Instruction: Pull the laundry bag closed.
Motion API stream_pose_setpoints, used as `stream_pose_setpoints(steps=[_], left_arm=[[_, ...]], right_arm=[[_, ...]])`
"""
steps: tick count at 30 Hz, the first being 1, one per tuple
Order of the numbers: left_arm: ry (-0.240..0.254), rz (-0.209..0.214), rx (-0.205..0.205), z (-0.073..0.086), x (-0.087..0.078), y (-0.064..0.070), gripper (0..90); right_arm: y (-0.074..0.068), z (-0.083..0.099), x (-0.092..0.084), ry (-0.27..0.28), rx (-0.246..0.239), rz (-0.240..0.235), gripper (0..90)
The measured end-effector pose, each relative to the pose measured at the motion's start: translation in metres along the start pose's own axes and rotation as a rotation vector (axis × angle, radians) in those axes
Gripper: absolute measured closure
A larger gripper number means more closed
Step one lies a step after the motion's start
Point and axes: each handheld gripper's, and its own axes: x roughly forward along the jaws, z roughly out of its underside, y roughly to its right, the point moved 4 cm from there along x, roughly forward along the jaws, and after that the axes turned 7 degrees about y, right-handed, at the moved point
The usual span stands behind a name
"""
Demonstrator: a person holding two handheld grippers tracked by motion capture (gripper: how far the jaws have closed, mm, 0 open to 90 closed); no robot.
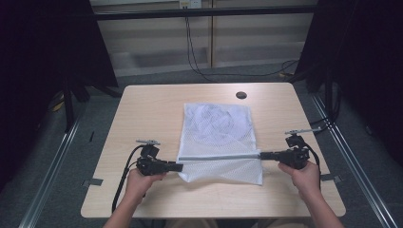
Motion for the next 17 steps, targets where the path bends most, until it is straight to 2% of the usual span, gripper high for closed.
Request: stream_pose_setpoints(steps=[2,3,4,10,12,17], left_arm=[[0.004,-0.013,0.011,-0.002,-0.001,-0.001,41.8],[-0.001,-0.038,0.009,-0.003,-0.002,-0.002,35.5],[-0.001,-0.058,0.025,-0.004,-0.003,-0.002,30.3],[0.019,-0.146,0.152,-0.009,-0.003,0.002,17.4],[0.033,-0.175,0.175,-0.01,-0.004,0.001,14.6],[0.034,-0.211,0.195,-0.011,-0.006,-0.004,12.3]], right_arm=[[0.0,0.0,0.0,0.005,-0.001,0.001,85.3],[0.0,-0.001,0.0,0.014,-0.006,0.005,80.8],[-0.001,-0.001,0.0,0.02,-0.009,0.015,76.1],[0.0,-0.006,0.0,0.077,-0.048,0.075,41.9],[0.001,-0.007,0.0,0.092,-0.063,0.1,30.6],[0.005,-0.009,-0.002,0.105,-0.062,0.133,23.2]])
